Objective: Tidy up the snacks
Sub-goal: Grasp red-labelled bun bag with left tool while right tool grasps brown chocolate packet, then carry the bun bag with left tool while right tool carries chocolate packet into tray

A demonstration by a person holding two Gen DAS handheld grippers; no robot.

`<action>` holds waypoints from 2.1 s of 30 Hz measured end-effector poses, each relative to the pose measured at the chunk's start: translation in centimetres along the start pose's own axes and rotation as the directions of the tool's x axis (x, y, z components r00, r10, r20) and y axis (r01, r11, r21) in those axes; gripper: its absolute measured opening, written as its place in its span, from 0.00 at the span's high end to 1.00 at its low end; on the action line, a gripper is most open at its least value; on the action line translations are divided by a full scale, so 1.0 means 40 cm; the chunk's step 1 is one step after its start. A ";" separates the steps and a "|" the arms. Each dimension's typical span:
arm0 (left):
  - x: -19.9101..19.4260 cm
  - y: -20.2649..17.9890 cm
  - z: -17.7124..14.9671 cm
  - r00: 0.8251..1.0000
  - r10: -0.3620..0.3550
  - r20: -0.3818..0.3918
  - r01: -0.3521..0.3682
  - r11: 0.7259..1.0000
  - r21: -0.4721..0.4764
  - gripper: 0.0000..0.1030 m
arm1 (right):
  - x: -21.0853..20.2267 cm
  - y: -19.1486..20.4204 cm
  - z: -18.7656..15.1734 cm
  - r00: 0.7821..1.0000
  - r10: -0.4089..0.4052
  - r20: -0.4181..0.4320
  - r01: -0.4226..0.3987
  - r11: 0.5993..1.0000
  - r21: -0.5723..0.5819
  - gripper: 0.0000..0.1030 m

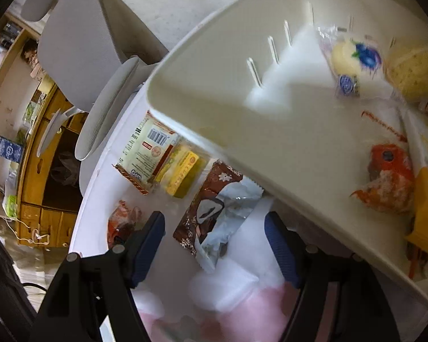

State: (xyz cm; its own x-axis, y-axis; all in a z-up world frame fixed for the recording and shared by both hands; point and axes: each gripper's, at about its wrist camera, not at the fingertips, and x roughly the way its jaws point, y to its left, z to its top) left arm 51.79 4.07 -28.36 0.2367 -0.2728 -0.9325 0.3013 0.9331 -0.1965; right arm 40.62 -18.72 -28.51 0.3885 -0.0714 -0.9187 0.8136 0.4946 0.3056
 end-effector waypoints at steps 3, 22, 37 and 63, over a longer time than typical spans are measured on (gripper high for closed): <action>0.007 -0.012 0.006 1.000 0.019 0.023 -0.020 1.000 0.014 0.37 | -0.003 -0.006 -0.003 1.000 0.015 0.009 -0.015 1.000 0.002 0.30; 0.006 0.029 0.066 0.996 -0.085 0.023 0.088 0.965 -0.248 0.27 | -0.020 -0.029 -0.030 0.996 0.005 0.092 0.000 0.998 -0.062 0.61; 0.064 -0.005 0.113 0.998 -0.033 -0.054 0.020 0.973 -0.231 0.24 | -0.028 -0.044 -0.025 0.988 0.132 0.082 -0.117 0.979 -0.164 0.94; 0.014 -0.058 0.039 0.991 0.119 -0.053 -0.123 0.989 -0.076 0.50 | -0.105 -0.077 -0.087 0.974 0.225 -0.022 -0.224 0.945 -0.241 1.00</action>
State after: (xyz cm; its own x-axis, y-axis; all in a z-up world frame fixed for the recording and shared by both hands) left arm 52.66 1.36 -27.96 0.2215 -0.1467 -0.9641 0.1985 0.9747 -0.1027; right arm 34.98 -16.95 -26.47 0.5517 0.0611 -0.8318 0.5776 0.6915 0.4338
